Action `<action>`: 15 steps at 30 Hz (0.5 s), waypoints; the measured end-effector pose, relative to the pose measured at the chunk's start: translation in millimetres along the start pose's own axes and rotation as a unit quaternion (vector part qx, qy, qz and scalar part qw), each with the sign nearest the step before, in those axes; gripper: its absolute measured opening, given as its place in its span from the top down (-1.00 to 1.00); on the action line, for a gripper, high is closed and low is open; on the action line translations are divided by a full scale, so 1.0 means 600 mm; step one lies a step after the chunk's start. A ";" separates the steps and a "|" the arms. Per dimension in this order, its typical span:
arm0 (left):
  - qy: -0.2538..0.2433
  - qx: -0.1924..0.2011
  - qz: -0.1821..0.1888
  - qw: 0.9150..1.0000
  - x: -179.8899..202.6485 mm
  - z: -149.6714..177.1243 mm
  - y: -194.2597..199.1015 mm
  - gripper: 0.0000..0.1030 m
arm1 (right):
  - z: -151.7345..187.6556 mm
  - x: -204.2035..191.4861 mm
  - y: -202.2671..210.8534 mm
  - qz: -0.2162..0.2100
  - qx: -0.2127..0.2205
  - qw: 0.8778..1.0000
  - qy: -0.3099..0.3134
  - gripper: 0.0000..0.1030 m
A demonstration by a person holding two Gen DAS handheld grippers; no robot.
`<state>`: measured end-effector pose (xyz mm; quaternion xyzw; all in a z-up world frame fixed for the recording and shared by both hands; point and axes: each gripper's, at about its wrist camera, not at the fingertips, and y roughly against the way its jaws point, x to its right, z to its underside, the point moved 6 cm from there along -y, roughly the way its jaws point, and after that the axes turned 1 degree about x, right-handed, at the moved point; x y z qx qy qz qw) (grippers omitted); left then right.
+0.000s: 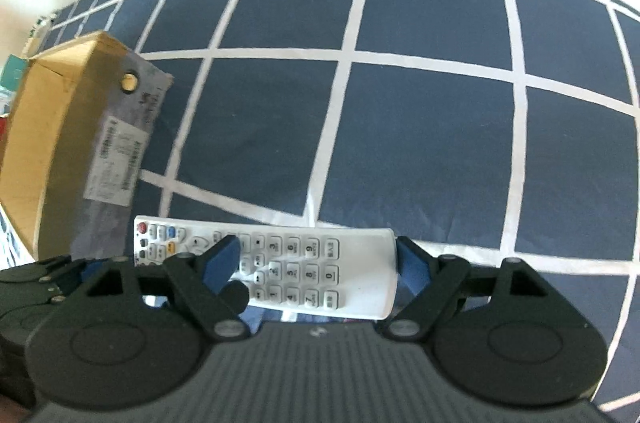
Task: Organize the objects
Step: 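Carry the held TV remote with the right tool into the box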
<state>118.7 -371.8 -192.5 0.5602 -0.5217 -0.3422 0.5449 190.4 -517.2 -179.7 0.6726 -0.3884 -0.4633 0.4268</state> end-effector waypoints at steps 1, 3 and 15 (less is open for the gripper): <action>-0.002 0.004 -0.001 1.000 -0.001 0.007 0.013 -0.94 | 0.004 -0.005 0.010 -0.001 0.004 1.000 0.000 -0.61; -0.007 0.012 -0.005 1.000 0.000 0.017 0.033 -0.94 | 0.015 -0.016 0.028 -0.004 0.012 1.000 0.000 -0.61; -0.018 0.057 -0.020 0.998 -0.041 0.060 0.134 -0.94 | 0.072 -0.097 0.102 -0.015 0.054 0.998 0.007 -0.61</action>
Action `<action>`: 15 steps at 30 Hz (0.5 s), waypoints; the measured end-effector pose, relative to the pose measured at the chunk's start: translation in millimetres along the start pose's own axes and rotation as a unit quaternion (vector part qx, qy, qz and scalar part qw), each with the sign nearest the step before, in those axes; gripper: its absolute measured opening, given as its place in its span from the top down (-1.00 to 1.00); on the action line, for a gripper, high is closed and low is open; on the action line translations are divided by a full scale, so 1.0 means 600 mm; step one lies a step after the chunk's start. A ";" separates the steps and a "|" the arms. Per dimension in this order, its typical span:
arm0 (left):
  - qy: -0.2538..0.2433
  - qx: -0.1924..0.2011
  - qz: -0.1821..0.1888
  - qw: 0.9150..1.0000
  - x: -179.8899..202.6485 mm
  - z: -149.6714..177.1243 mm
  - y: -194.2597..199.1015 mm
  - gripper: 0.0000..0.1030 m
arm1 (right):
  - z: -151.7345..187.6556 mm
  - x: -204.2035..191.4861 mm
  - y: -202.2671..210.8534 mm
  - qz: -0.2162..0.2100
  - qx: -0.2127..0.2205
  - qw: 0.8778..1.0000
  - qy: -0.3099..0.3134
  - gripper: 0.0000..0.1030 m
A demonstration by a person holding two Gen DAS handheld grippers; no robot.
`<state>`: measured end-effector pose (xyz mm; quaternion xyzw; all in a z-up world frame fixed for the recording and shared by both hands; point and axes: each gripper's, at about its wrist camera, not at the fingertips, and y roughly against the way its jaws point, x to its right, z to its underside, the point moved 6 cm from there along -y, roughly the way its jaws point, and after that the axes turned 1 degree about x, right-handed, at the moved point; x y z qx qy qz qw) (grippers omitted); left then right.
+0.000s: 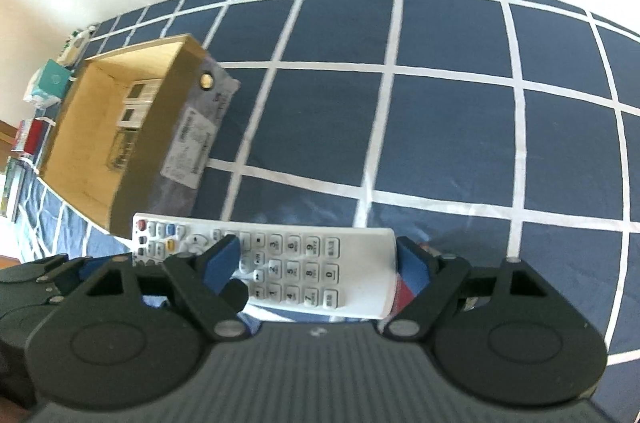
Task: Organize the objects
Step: 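Carry the held TV remote with the right tool into the box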
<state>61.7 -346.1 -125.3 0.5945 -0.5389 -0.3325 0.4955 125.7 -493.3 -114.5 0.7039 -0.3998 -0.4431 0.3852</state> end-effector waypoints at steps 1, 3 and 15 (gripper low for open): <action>0.000 0.003 0.001 1.000 -0.007 0.001 0.008 -0.94 | 0.002 -0.010 0.004 0.000 0.004 1.000 0.002 -0.61; -0.002 0.009 0.001 1.000 -0.022 0.000 0.021 -0.94 | 0.003 -0.029 0.011 0.001 0.009 1.000 0.003 -0.61; -0.039 0.028 0.004 0.999 -0.138 -0.026 0.085 -0.94 | -0.003 -0.163 0.020 0.005 0.042 0.999 -0.021 -0.61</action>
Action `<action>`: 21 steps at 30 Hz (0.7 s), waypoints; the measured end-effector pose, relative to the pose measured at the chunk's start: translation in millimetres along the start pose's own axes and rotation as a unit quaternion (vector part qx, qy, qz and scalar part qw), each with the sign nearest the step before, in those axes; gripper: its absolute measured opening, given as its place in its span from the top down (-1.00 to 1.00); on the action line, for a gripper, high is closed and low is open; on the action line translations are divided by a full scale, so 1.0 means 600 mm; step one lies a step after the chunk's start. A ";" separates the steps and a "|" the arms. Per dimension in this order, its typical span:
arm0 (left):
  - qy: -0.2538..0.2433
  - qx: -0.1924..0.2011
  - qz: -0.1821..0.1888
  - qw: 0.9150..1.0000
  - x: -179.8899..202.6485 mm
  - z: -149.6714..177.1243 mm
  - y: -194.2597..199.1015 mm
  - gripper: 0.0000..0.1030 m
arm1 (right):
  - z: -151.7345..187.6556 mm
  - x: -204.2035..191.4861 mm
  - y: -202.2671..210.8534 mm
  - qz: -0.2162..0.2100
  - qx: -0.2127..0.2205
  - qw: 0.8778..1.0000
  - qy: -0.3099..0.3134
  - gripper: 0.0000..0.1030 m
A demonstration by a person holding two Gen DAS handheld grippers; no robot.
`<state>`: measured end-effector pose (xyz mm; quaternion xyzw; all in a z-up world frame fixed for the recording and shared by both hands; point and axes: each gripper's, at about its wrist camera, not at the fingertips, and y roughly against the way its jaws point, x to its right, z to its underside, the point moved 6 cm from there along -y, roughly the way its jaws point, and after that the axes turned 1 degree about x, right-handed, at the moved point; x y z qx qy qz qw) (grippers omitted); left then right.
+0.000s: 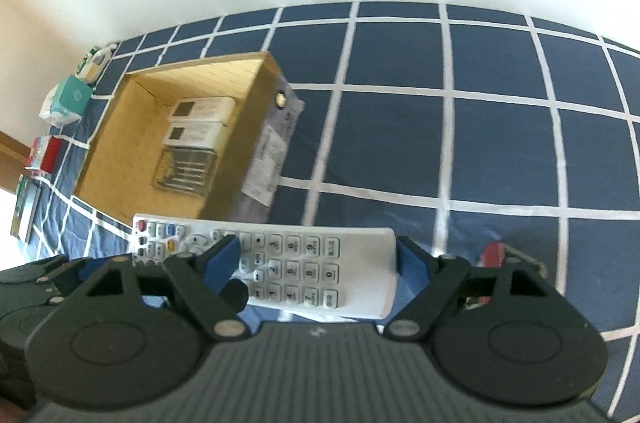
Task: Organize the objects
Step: 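Carry the held TV remote with the right tool into the box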
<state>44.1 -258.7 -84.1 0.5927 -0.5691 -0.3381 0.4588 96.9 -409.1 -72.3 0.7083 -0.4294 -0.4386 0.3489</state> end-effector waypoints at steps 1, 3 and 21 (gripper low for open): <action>-0.004 0.000 0.000 1.000 -0.014 -0.003 0.004 -0.94 | 0.000 -0.013 -0.002 0.000 0.003 1.000 -0.003 -0.61; -0.011 0.002 -0.001 1.000 -0.039 -0.008 0.010 -0.94 | 0.000 -0.040 -0.008 -0.001 0.007 1.000 -0.008 -0.61; -0.038 0.017 0.004 0.999 -0.257 -0.064 0.044 -0.94 | -0.021 -0.263 -0.077 0.004 0.037 0.999 -0.026 -0.61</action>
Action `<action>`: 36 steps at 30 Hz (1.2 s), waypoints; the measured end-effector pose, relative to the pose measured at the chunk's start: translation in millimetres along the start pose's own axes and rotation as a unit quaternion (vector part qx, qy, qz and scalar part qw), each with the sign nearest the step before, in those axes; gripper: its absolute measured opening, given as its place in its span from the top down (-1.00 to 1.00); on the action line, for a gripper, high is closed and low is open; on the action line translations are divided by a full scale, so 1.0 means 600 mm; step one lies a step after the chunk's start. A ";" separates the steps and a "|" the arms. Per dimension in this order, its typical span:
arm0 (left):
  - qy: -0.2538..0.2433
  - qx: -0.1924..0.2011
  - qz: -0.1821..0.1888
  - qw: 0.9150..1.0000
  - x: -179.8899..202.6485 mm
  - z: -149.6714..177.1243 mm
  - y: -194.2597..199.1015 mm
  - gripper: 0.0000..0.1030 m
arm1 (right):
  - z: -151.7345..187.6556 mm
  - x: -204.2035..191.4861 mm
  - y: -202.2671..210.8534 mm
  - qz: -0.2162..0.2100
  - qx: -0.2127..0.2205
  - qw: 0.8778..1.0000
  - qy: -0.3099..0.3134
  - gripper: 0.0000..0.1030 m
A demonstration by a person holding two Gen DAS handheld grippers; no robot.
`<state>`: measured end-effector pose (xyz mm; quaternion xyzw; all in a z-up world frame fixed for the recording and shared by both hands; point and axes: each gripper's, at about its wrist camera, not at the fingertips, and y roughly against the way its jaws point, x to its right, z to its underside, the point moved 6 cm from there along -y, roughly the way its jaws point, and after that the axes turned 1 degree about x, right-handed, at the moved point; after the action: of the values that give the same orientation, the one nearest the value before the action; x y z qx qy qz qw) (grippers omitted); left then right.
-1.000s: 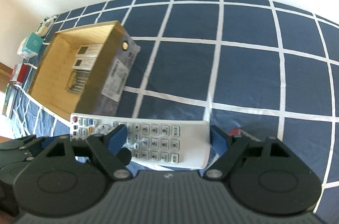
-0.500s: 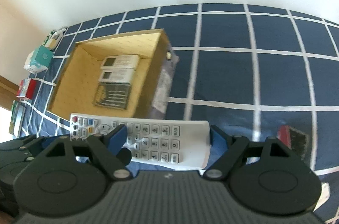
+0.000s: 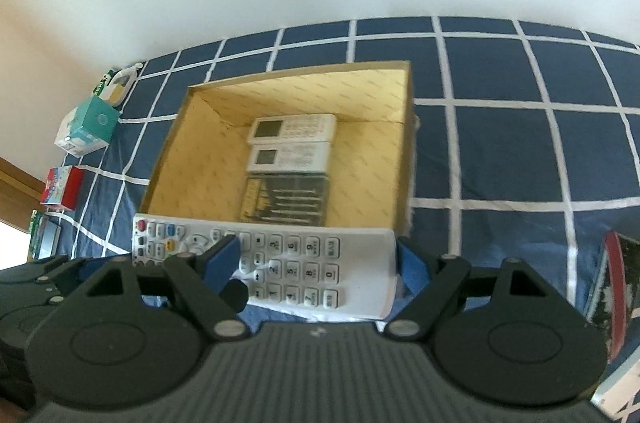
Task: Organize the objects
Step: 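Carry the held TV remote with the right tool into the box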
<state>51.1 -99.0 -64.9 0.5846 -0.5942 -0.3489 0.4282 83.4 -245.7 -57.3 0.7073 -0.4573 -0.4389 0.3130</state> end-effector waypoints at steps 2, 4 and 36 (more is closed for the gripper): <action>0.002 0.001 0.000 1.000 -0.017 -0.006 -0.001 -0.94 | -0.006 -0.016 -0.010 0.000 0.000 1.000 0.002 -0.61; 0.004 0.001 0.002 1.000 -0.033 -0.014 -0.005 -0.94 | -0.012 -0.030 -0.019 0.001 0.000 1.000 0.004 -0.61; -0.006 -0.067 0.009 0.998 -0.140 -0.197 -0.279 -0.94 | -0.180 -0.011 -0.318 0.014 -0.058 0.998 -0.030 -0.61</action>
<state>221.6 -17.4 -180.6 0.5470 -0.5773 -0.3873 0.4664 250.7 -161.7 -170.8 0.6680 -0.4506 -0.4810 0.3456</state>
